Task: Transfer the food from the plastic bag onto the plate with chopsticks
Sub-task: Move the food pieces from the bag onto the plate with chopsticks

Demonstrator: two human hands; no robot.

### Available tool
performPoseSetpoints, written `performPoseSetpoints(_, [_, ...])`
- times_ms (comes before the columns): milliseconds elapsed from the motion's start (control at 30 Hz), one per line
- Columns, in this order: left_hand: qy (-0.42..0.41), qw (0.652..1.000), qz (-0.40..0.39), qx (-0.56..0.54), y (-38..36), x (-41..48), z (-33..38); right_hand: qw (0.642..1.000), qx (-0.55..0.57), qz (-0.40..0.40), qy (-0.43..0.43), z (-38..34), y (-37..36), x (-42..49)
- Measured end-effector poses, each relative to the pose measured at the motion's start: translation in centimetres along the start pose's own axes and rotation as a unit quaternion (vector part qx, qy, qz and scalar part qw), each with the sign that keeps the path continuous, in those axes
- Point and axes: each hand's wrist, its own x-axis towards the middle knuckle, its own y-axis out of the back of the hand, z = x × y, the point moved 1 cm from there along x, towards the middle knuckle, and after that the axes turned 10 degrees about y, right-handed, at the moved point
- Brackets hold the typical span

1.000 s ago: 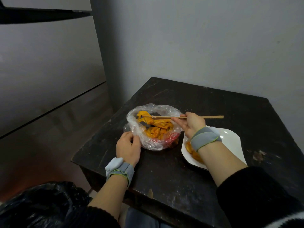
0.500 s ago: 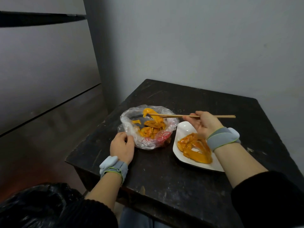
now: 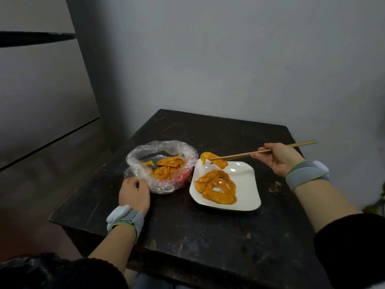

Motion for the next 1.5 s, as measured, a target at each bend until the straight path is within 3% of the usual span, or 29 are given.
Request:
performPoseSetpoints(400, [-0.033,0.998,-0.007,0.048,-0.6,-0.2,-0.3,0.993,-0.112,-0.001,0.035,0.1,1.1,-0.1])
performPoseSetpoints(733, [-0.022,0.999,-0.014,0.032,-0.2,-0.5,-0.1,0.948,-0.264,-0.029,0.178,-2.7,-2.4,-1.4])
performPoseSetpoints(1067, [-0.005,1.0,-0.008,-0.029,0.2,-0.7,-0.2,0.968,-0.12,-0.091,0.202,-1.1,-7.6,-3.7])
performPoseSetpoints(1500, [0.0,0.997,0.007,-0.079,0.3,-0.6,-0.2,0.959,-0.102,-0.209,0.159,6.2,-15.8,-4.2])
